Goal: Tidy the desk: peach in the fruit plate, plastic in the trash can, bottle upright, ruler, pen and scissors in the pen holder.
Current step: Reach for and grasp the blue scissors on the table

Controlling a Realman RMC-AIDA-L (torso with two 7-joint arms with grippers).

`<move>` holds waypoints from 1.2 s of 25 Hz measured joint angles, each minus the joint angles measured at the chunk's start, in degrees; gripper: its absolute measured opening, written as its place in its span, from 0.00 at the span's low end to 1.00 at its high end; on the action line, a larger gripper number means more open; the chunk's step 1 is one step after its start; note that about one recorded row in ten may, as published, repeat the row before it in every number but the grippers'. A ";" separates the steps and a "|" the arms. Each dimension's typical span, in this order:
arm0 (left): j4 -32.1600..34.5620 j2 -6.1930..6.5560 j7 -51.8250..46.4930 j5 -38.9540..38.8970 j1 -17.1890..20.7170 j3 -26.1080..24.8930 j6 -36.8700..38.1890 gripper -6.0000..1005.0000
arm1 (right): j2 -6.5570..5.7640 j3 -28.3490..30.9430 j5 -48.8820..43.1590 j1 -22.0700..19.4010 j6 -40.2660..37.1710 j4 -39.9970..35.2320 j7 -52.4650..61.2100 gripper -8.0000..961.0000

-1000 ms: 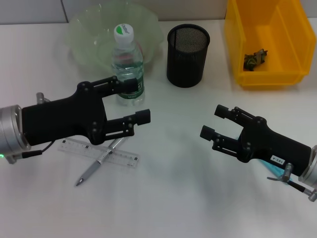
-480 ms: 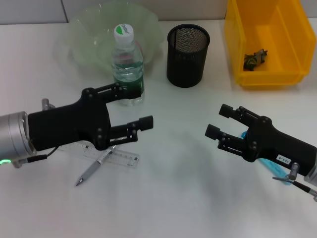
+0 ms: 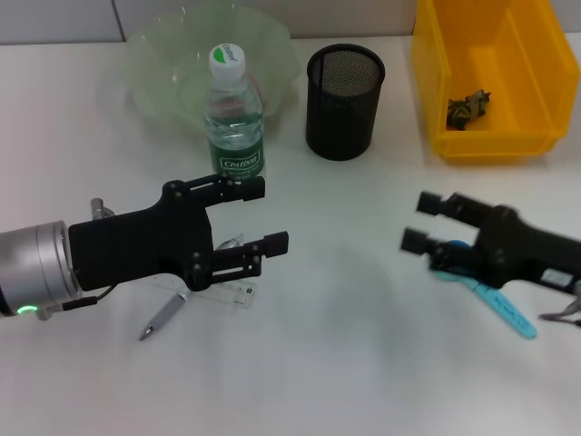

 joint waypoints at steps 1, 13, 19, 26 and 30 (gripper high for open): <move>-0.03 0.00 0.01 0.01 -0.06 0.17 -0.11 0.72 | 0.00 0.04 -0.04 -0.37 -0.89 -2.83 3.34 0.85; -0.10 -0.09 0.05 0.00 -0.08 0.29 -2.21 0.72 | -1.38 -0.28 -19.76 1.81 -8.00 -45.93 49.44 0.85; -0.61 -0.09 0.08 0.00 -0.08 0.29 -2.86 0.72 | -3.92 -3.18 -34.60 9.36 -17.17 -54.86 62.52 0.85; -0.63 -0.09 0.15 0.00 -0.21 0.29 -3.35 0.72 | -3.66 -13.38 -52.29 16.80 -19.65 -54.70 70.46 0.85; -0.63 -0.13 0.16 0.00 -0.29 0.28 -3.58 0.72 | -2.59 -18.17 -56.41 18.76 -19.44 -54.42 72.31 0.85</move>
